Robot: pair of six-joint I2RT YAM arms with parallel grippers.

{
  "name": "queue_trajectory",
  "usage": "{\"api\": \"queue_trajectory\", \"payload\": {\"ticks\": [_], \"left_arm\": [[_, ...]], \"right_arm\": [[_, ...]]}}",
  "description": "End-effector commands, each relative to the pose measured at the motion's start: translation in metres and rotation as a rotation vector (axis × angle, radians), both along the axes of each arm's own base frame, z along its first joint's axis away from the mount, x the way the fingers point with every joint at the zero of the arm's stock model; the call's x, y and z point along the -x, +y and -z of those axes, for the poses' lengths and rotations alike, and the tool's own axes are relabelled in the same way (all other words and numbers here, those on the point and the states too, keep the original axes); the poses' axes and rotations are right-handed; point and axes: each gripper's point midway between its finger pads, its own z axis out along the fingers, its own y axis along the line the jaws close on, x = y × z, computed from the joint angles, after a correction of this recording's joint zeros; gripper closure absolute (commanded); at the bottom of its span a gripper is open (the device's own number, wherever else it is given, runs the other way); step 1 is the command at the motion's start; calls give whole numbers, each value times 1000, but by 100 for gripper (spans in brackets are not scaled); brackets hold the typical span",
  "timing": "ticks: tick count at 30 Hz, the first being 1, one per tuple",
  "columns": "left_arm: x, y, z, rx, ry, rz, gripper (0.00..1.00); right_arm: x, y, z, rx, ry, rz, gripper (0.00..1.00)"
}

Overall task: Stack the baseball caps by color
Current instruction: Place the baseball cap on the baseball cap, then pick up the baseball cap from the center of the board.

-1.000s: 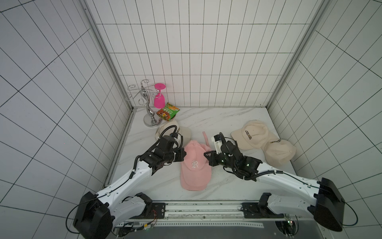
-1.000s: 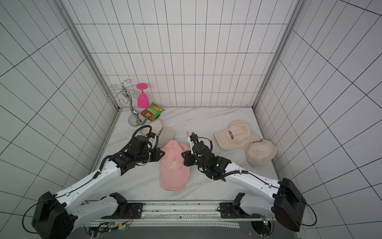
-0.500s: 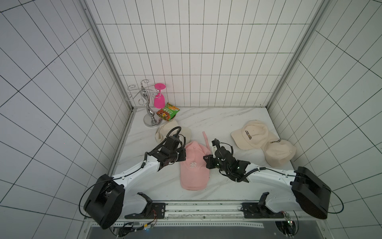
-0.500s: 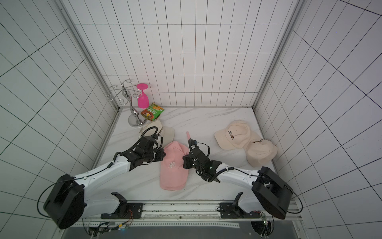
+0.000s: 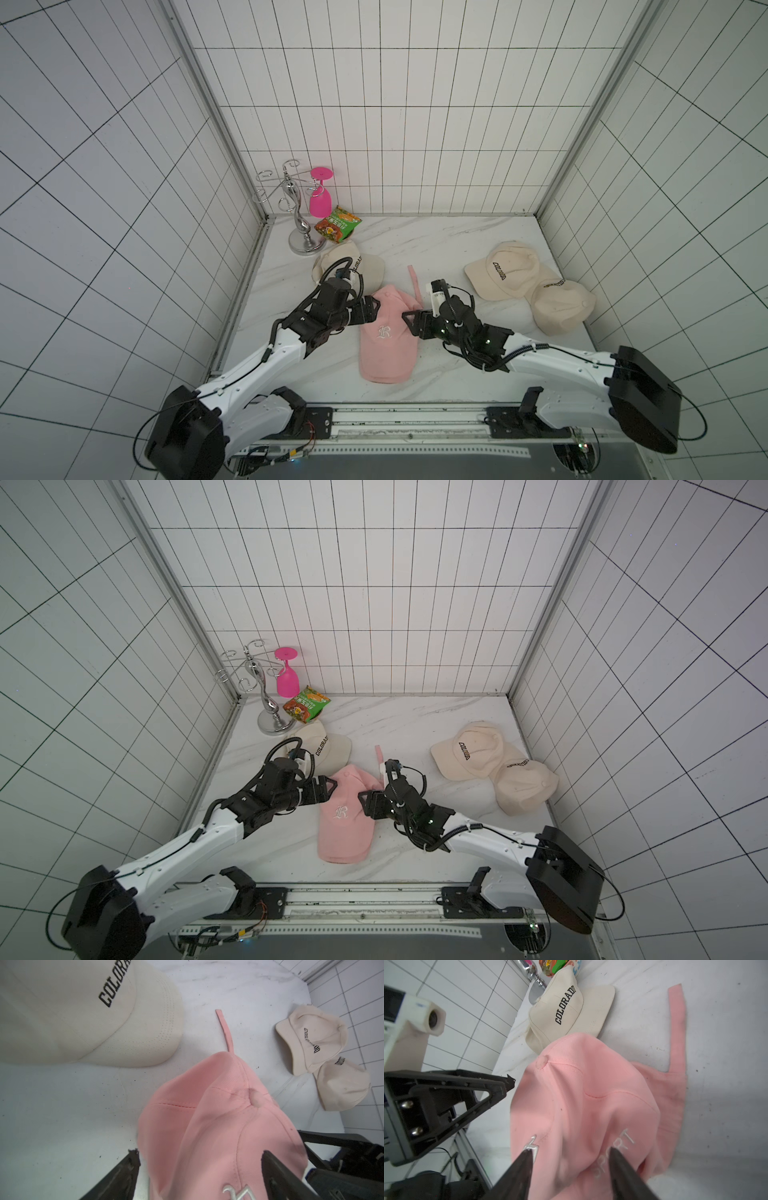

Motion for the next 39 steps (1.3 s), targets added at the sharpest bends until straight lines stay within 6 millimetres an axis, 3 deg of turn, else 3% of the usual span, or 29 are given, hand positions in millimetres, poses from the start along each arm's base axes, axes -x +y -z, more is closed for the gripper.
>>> {"api": "queue_trajectory", "payload": {"ticks": [1, 3, 8, 13, 16, 20, 22, 25, 29, 31, 35, 37, 39], "left_arm": [[0, 12, -37, 2, -77, -44, 2], [2, 19, -62, 15, -140, -61, 1], [2, 26, -136, 51, -344, -49, 1], [-23, 20, -186, 34, -462, 15, 1], [-46, 15, -195, 7, -533, 36, 1], [-64, 16, -170, 63, -458, 64, 1], [-66, 27, -163, 117, -411, 58, 1], [-63, 41, -155, 66, -429, 26, 1], [-54, 38, -165, 57, -479, 48, 1], [-55, 39, -166, 65, -478, 46, 1], [-53, 35, -166, 80, -474, 67, 1], [-53, 34, -167, 87, -474, 75, 1], [-55, 34, -165, 93, -466, 75, 1]], "right_arm": [[-4, -29, -7, 32, -7, 100, 23], [-12, -51, -18, 25, -17, 172, 21], [-54, -130, -26, 8, 72, 418, 23], [-92, -212, -25, 2, 182, 696, 26], [-113, -261, -21, -19, 252, 855, 26], [-136, -316, -2, -91, 361, 1006, 29], [-148, -332, 5, -103, 395, 1034, 29], [-166, -352, 13, -92, 418, 1063, 29], [-181, -370, 31, -95, 468, 1084, 34], [-189, -373, 36, -97, 481, 1071, 47], [-200, -373, 33, -94, 470, 1025, 86], [-203, -369, 23, -68, 436, 975, 96], [-203, -362, 13, -28, 406, 916, 100]]}}
